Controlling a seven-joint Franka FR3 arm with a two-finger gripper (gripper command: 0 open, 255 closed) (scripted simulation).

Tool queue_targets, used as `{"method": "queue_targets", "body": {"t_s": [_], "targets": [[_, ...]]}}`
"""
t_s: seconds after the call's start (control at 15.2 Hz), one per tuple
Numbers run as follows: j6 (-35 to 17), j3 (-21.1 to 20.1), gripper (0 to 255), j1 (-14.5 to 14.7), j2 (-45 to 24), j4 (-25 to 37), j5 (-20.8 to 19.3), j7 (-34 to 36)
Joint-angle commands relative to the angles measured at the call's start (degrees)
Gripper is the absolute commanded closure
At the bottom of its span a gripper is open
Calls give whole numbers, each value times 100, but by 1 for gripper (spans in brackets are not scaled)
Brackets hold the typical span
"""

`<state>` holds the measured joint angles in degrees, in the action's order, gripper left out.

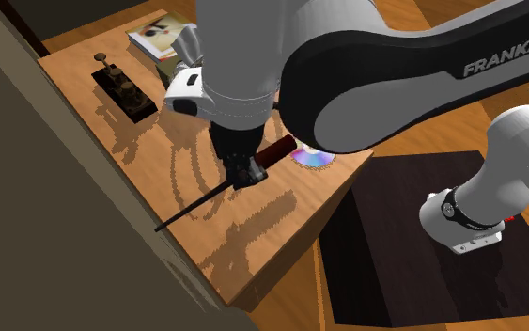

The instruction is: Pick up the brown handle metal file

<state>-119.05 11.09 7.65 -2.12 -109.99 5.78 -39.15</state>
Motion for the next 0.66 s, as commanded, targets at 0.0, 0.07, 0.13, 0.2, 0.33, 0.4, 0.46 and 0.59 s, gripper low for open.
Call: {"method": "queue_targets", "body": {"t_s": [0.0,0.07,0.13,0.2,0.33,0.4,0.46,0.59], "targets": [[155,-2,255,3,36,124,-14,20],[229,-2,255,3,50,185,-20,28],[303,-1,255,3,62,248,-26,37],[378,-1,255,3,73,312,-32,45],[527,0,255,3,91,445,-42,60],[603,1,255,3,98,514,-46,67],[678,1,255,2,104,584,-50,74],[689,1,255,2,105,594,-51,75]]}}
